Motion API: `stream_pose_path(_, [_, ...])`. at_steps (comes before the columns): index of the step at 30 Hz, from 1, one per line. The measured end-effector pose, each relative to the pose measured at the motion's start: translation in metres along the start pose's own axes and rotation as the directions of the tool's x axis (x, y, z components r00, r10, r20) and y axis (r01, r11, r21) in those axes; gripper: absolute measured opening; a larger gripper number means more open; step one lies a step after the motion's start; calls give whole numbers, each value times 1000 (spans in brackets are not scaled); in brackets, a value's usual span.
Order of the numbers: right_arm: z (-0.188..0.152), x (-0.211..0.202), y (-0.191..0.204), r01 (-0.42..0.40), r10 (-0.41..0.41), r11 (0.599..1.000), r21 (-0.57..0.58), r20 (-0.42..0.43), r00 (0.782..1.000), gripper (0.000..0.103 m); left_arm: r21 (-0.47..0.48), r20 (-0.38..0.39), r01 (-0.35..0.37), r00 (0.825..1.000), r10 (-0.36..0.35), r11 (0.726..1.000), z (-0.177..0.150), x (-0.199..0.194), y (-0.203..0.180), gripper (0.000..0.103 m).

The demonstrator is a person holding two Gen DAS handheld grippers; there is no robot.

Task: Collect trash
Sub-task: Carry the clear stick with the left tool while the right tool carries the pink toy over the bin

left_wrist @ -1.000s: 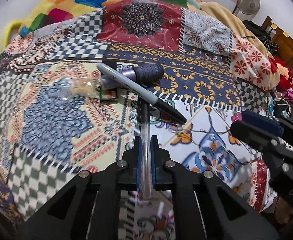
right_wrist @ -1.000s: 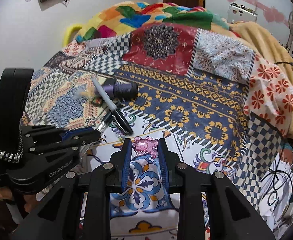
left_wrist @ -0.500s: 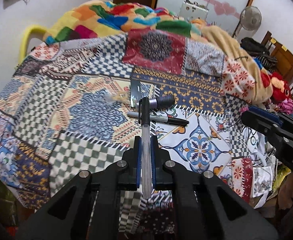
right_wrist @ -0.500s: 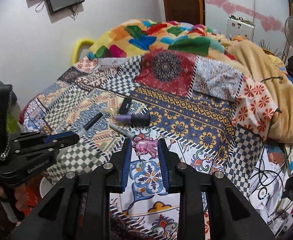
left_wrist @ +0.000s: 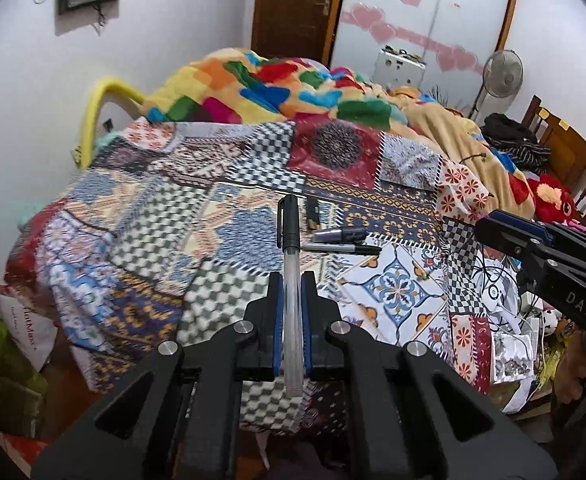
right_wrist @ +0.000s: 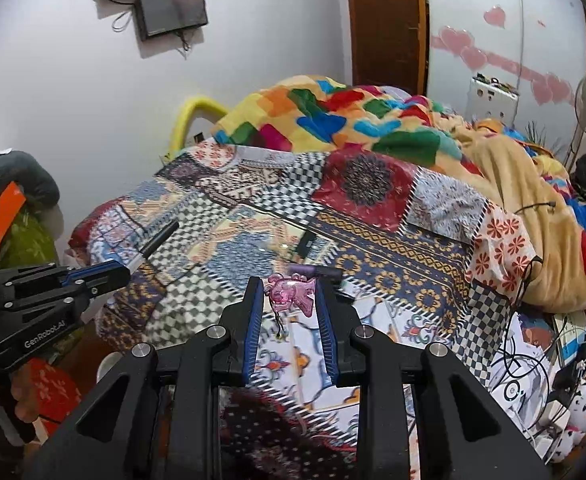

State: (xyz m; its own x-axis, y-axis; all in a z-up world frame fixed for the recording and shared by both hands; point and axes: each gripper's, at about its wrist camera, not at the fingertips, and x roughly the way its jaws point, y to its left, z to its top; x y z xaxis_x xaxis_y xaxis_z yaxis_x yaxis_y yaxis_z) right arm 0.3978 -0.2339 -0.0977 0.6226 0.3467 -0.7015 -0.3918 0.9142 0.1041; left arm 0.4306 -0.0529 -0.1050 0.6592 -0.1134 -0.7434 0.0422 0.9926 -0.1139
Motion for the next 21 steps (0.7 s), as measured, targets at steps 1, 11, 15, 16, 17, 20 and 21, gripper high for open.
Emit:
stream_pose_path(1, [-1,-3,6,-5,5,1000,-5,1,1000,24,-2,10,-10,1000,10,1000,-4,-10,5,7])
stream_pose_path(11, [-16,-21,81,-72,72,996,-60,-7,997,24,-78,66,-66,995,71,995,-42,-85,69,7])
stream_pose_path(15, [-22,-26,119,-109,107,988,-111,-20,994,24,-126,88,-91,991,103,988,-60,-115,99,7])
stream_pose_path(16, [-23,-27,127,-114,113,986,-121,-21,993,24,-138,94,-99,989,112,986,-65,-123,107,7])
stream_pose_path(17, [-24,-28,141,-126,124,982,-141,-23,992,24,-151,98,-108,988,123,983,-70,-131,115,7])
stream_pose_path(20, [-27,-30,174,-151,150,970,-191,-18,988,24,-187,101,-131,983,152,973,-87,-153,138,7])
stream_pose_path(21, [-27,-31,183,-159,159,965,-207,-17,987,24,-199,101,-143,981,165,970,-93,-162,147,7])
